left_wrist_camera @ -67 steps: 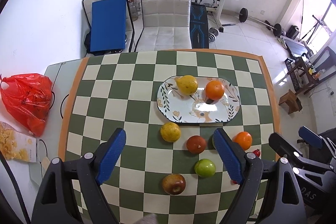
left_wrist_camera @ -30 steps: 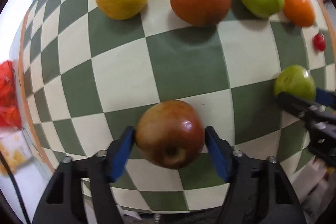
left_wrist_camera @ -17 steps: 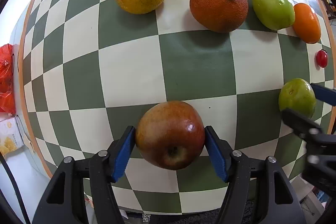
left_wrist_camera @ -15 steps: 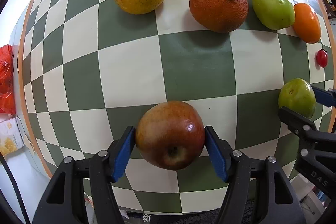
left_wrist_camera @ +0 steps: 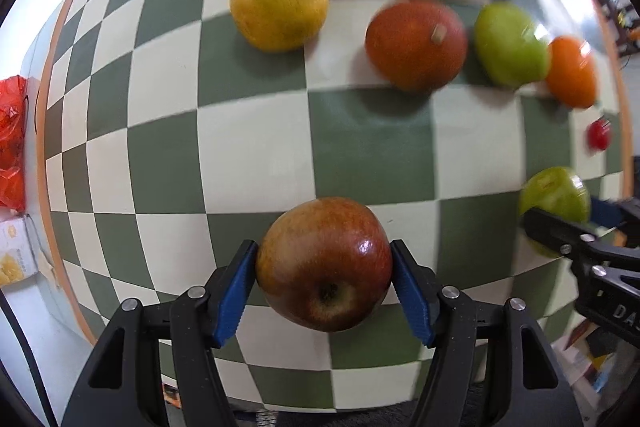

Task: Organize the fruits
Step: 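Place the red apple with left while right places the green apple on the plate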

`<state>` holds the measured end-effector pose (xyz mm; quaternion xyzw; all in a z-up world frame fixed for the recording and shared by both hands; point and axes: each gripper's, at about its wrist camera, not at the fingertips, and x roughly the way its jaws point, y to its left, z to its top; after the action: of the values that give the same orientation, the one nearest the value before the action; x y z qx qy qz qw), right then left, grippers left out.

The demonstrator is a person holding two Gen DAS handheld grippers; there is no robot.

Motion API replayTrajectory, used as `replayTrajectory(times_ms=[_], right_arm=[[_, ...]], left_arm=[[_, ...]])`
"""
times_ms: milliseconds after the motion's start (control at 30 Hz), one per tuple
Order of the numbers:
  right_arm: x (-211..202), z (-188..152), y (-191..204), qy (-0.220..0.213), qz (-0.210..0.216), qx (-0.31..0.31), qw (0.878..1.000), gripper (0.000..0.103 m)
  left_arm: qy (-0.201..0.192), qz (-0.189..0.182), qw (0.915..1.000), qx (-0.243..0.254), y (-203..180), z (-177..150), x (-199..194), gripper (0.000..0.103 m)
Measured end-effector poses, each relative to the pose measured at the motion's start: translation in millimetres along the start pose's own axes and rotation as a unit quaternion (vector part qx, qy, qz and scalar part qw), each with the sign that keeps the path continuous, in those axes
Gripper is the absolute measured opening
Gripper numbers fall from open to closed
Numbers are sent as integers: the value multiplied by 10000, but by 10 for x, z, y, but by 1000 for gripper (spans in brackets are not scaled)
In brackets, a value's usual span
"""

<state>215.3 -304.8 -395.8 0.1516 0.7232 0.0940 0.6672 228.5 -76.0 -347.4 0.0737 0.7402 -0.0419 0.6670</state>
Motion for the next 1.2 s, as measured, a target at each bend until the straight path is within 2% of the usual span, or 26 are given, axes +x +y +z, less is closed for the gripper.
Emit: replayTrajectory(times_ms=[167,233,333,433,600,833,1200], right_arm=[[-522,287,113,-534,658,249,9961,61],[-699,543,199,-758,845,275,9932,61],[-847,958,202,-963,829,239,9916,61],[-742,1392,285,-1016,784,317,9912,61],[-327,1892,426,-870,613,454,9933,61],[24,2062,508,-694,448,422,9957,61],[202,2164,598,-523,613,449,9957,65]], left_arm=[[-415,-636,9967,-295,163,277,-622,63],[-637,-812,9938,-412,259,525,-896,63],[-814,-911,9908,-581,346,989,-1121,64],[-750,-923,9899,-776,500,1401,-1034,64],[-228,-1018,9886,-1085,724,2011,-632,64],[241,-986,9879,-1169,786,2239,-265,64],[298,-958,9887,-1116,727,2285,-28,65]])
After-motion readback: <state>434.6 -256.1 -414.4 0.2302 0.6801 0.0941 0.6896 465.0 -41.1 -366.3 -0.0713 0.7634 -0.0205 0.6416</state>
